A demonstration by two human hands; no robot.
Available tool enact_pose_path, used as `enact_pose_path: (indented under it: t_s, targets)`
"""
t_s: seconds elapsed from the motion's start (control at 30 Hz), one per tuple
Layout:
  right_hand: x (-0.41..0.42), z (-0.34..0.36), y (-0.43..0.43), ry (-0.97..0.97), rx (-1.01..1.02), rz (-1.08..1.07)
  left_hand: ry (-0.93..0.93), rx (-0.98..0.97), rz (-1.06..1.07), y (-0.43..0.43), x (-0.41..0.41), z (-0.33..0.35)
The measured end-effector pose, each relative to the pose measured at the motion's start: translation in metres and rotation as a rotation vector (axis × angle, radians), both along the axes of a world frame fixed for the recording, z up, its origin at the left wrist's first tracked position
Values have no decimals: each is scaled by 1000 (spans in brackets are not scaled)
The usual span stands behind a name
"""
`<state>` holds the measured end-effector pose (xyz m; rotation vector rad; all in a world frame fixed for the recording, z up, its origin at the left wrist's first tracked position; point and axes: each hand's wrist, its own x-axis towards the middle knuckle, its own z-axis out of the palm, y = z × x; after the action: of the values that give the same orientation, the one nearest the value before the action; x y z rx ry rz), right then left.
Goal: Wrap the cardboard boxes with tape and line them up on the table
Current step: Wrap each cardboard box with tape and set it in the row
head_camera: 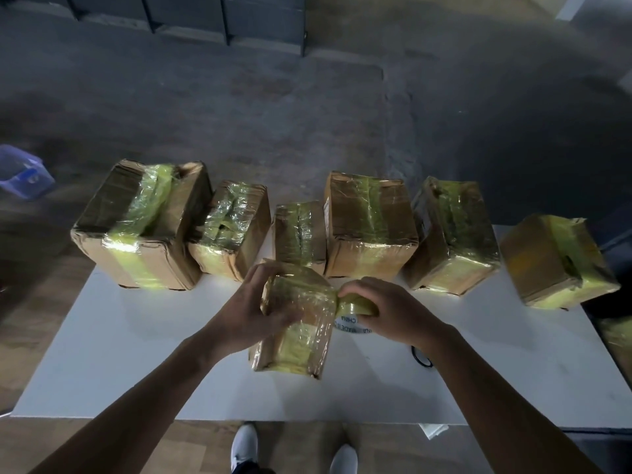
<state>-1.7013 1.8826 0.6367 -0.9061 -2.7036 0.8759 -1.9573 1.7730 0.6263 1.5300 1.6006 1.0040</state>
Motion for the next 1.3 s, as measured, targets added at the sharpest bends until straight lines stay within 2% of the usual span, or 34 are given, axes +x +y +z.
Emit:
enact_pose_path:
  t_s: [0.07, 0.13, 0.23, 0.3, 0.37, 0.5, 0.57, 0.67, 0.77, 0.93, 1.0, 1.1, 1.2, 1.3]
  targets:
    - [-8, 1, -3, 32, 40, 15, 27, -40, 73, 2, 3, 8]
    - [-14, 4, -4, 65, 58, 36, 191, -14, 144, 2, 3, 10]
    - [-23, 9, -3, 76, 63, 58, 641, 297, 17, 4, -1, 10]
    - [-27, 11, 1, 84, 67, 59, 751, 421, -132, 7, -2, 11]
    - [-27, 11, 3, 127, 15, 39, 734, 422, -151, 8, -4, 12]
    - [-25, 3, -4, 256, -214, -41, 717, 414, -77, 6, -23, 8]
    - [-27, 1, -6, 267, -241, -55, 686, 411, -55, 7, -27, 6]
    - [-28, -3, -6, 199, -159, -52, 652, 419, -8, 7, -27, 3]
    - [-22, -9, -7, 35, -63, -96, 630, 427, 10, 7, -32, 0]
    - [-37, -28, -12, -42, -92, -79, 549, 458, 13, 14, -28, 3]
    - [-49, -38, -16, -38, -72, -44, 621, 450, 49, 11, -27, 5]
    - [-60, -43, -15, -32, -2, -19, 864, 326, 99, 7, -12, 15]
    - [-62, -44, -14, -32, 38, -8, 914, 90, 94, 8, 5, 24]
    - [-63, -47, -16, -42, 40, -18, 922, 38, 112, 6, 10, 24]
